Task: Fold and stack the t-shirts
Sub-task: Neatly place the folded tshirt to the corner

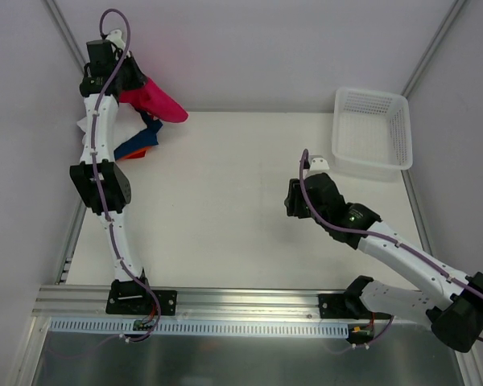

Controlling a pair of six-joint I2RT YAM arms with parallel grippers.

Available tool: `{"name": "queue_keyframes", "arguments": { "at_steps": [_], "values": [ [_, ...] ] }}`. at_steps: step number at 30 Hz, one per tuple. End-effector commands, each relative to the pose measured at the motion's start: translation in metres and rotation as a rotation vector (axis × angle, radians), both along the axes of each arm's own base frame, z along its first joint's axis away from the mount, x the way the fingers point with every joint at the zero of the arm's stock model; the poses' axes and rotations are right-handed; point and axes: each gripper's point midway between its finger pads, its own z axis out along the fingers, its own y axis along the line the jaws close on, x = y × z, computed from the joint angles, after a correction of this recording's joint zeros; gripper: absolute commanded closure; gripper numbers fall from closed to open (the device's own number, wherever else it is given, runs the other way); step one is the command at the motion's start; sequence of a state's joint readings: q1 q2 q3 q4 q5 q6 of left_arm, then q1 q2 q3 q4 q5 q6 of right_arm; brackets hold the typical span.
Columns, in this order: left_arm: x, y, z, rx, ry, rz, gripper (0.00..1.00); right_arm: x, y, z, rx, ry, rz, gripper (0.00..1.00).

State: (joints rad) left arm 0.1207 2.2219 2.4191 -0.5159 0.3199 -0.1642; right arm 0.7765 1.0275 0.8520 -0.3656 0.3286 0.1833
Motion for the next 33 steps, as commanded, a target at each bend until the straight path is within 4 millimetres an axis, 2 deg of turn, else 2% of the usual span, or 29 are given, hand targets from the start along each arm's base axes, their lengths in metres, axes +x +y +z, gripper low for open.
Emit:
{"name": "queue_keyframes", "arguments": {
  "at_steps": [1, 4, 7, 14, 16, 17, 18, 20, 21, 26, 33],
  "values": [
    [0.012, 0.047, 0.062, 0.091, -0.209, 0.109, 1.00, 0.002, 0.010, 0.000, 0.035, -0.005, 0.018, 0.53],
    [0.012, 0.077, 0.062, 0.123, -0.212, 0.182, 1.00, 0.002, 0.011, -0.002, 0.031, 0.003, 0.024, 0.53],
    [0.007, 0.083, 0.071, 0.122, -0.229, 0.198, 1.00, 0.003, 0.016, -0.005, 0.035, 0.011, 0.038, 0.53],
    [0.002, 0.095, 0.064, 0.247, -0.198, 0.285, 1.00, 0.001, 0.025, -0.010, 0.039, 0.038, 0.078, 0.53],
    [-0.001, 0.096, 0.054, 0.280, -0.168, 0.318, 1.00, 0.000, 0.024, -0.008, 0.046, 0.033, 0.083, 0.53],
    [-0.003, 0.105, 0.049, 0.307, -0.148, 0.367, 1.00, -0.001, 0.023, -0.008, 0.043, 0.033, 0.086, 0.53],
    [-0.004, 0.111, 0.034, 0.320, -0.112, 0.394, 1.00, -0.003, 0.023, -0.006, 0.049, 0.031, 0.092, 0.53],
    [-0.009, 0.122, 0.017, 0.345, -0.064, 0.447, 1.00, -0.005, 0.021, -0.004, 0.048, 0.028, 0.096, 0.53],
    [-0.014, 0.132, -0.001, 0.372, -0.018, 0.501, 1.00, -0.006, 0.020, -0.005, 0.044, 0.029, 0.096, 0.53],
    [-0.038, 0.164, -0.046, 0.450, 0.113, 0.654, 1.00, -0.009, 0.015, -0.004, 0.041, 0.019, 0.097, 0.53],
    [-0.068, 0.199, -0.056, 0.538, 0.185, 0.857, 1.00, -0.008, 0.013, -0.009, 0.038, 0.030, 0.092, 0.53]
  ]
}}
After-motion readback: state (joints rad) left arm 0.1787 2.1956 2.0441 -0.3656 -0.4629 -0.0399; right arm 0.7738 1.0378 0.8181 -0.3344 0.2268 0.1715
